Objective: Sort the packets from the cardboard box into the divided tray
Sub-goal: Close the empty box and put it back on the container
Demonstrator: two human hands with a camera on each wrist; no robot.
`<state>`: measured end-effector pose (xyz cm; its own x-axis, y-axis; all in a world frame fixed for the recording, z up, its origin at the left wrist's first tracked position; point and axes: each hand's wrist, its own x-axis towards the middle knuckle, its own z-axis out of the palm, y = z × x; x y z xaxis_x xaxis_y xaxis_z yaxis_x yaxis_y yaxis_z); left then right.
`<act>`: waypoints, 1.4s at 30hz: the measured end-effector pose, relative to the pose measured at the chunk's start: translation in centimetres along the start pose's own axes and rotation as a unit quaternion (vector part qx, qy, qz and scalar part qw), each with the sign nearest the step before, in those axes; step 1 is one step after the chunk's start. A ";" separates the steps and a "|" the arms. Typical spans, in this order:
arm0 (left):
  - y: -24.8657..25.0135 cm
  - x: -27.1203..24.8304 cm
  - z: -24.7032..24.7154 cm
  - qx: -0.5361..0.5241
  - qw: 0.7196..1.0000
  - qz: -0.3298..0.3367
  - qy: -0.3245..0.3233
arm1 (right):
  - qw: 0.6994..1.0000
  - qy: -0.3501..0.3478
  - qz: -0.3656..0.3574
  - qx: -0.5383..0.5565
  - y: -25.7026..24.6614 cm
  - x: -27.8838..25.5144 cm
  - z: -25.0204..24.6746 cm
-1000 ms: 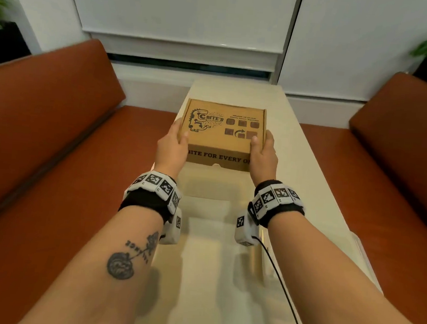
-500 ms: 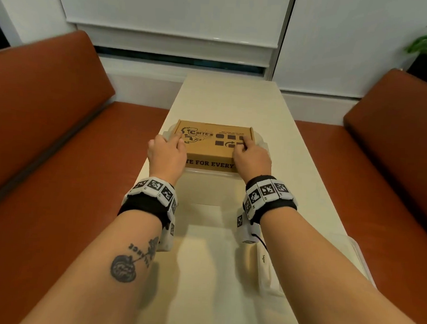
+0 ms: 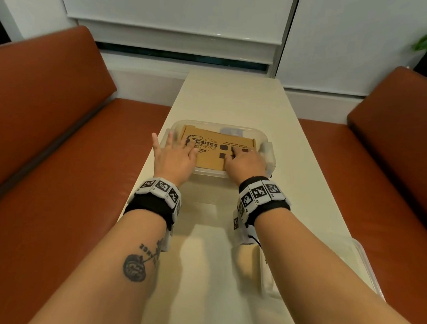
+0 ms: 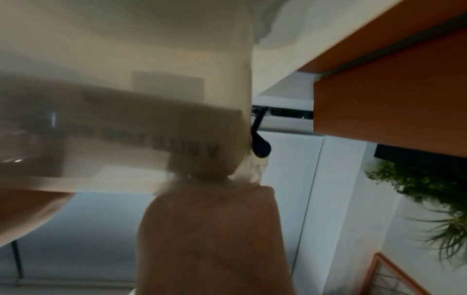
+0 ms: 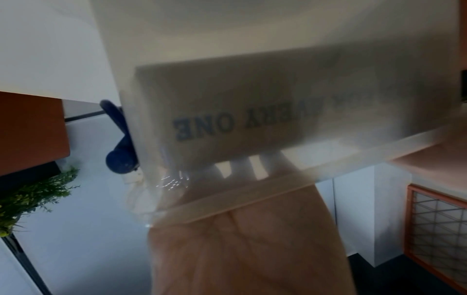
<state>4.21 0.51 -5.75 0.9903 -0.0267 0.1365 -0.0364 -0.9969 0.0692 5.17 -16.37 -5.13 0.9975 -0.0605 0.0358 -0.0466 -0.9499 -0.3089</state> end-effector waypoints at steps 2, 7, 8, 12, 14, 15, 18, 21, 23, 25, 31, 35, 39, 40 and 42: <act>-0.3 0.3 -0.2 0.012 0.999 0.017 -0.034 | 1.000 -0.016 -0.011 0.004 -0.1 0.0 -0.1; -0.1 0.7 -0.3 0.032 0.996 0.016 -0.085 | 0.998 -0.054 -0.009 -0.004 -0.1 0.6 -0.4; -0.1 0.8 -0.3 0.035 0.995 0.016 -0.090 | 0.998 -0.057 -0.009 -0.008 0.0 0.6 -0.4; -0.2 0.9 -0.3 0.033 0.995 0.022 -0.095 | 0.998 -0.056 -0.006 0.001 0.1 0.8 -0.2; -0.1 0.9 -0.4 0.020 0.995 0.023 -0.091 | 0.999 -0.043 -0.006 0.024 0.1 0.7 -0.2; -0.1 0.7 -0.5 0.008 0.996 0.018 -0.087 | 0.998 -0.031 -0.005 0.046 0.1 0.5 -0.3; 0.8 -0.4 -0.7 -0.045 0.998 0.001 -0.034 | 0.988 0.046 -0.007 0.147 0.5 -0.5 -1.2; 3.4 -2.2 -1.1 -0.123 0.988 0.031 0.084 | 0.963 0.149 -0.005 0.224 2.0 -2.0 -3.1; 6.1 -3.9 -1.4 -0.178 0.964 0.091 0.174 | 0.944 0.200 0.012 0.264 3.7 -3.2 -4.3; 8.9 -5.7 -1.2 -0.198 0.937 0.149 0.246 | 0.933 0.214 0.032 0.286 5.9 -4.5 -5.1; 13.7 -9.4 2.0 -0.228 0.971 0.075 0.016 | 0.961 0.090 0.137 0.224 13.9 -8.9 -5.0; 15.2 -10.8 3.1 -0.165 0.977 0.001 -0.133 | 0.972 0.015 0.194 0.130 18.4 -11.7 -4.2; 16.1 -11.4 3.5 -0.165 0.968 -0.020 -0.186 | 0.959 -0.039 0.280 0.018 21.0 -14.0 -4.1; 16.4 -11.5 3.6 -0.170 0.966 -0.027 -0.193 | 0.952 -0.046 0.303 0.009 21.6 -14.5 -4.1; 17.0 -11.7 3.6 -0.167 0.965 -0.039 -0.198 | 0.941 -0.062 0.334 0.004 22.6 -15.1 -4.0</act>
<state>-7.50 -16.36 -9.72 0.9630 -0.0453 -0.2658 0.0638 -0.9196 0.3877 -11.18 -38.19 -8.85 0.7447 -0.6057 -0.2803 -0.6647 -0.7108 -0.2301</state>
